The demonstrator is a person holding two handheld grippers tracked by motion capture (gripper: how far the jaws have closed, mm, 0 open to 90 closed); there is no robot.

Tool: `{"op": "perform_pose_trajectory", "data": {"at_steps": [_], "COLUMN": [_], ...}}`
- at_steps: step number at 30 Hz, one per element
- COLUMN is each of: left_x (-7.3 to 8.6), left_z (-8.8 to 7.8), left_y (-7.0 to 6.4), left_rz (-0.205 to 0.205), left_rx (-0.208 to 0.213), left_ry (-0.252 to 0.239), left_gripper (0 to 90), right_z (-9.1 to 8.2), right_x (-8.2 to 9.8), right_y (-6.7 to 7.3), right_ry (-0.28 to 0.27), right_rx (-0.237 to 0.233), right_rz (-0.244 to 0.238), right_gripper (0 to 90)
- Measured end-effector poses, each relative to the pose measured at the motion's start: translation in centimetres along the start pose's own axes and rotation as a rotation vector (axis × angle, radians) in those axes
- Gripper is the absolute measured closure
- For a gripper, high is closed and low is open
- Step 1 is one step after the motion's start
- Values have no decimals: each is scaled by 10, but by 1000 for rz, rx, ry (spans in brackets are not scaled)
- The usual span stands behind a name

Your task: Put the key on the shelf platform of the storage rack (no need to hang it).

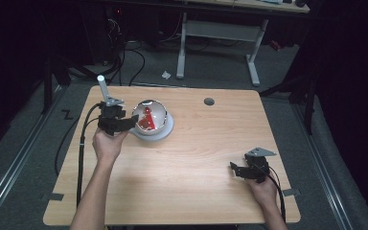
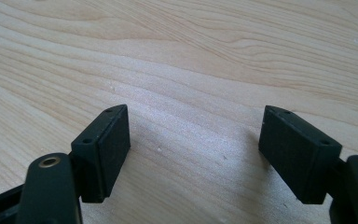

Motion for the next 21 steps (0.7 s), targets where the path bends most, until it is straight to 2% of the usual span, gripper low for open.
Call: {"op": "perform_pose_trajectory", "data": {"at_steps": [6,10,16,21], "left_x": [6,9,15,22], "left_z": [-11,-19,-33,-44], "left_y": [4,6,5,5], "left_rz": [-8,-17,-3,-2], "left_rx": [-5,-10,-26,-15], "left_ry": [-3,-21,-18,-46], "left_gripper": [450,450,445,437], "right_z": [0,0,0,0], "right_x": [0,0,0,0], "right_y": [0,0,0,0], "right_ry": [0,0,0,0], "right_rx": [0,0,0,0], "right_rz": [1,1,1,-1], "right_gripper": [247,247,247,247]}}
Point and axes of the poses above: each handheld gripper's, and its own axes: z roughly forward along the jaws, x roughly out of its underside, y roughly to its left, the point moved 2 cm from there along z, roughly forward along the jaws, and after that the axes turned 11 degrees about y, right-handed, at the moved point
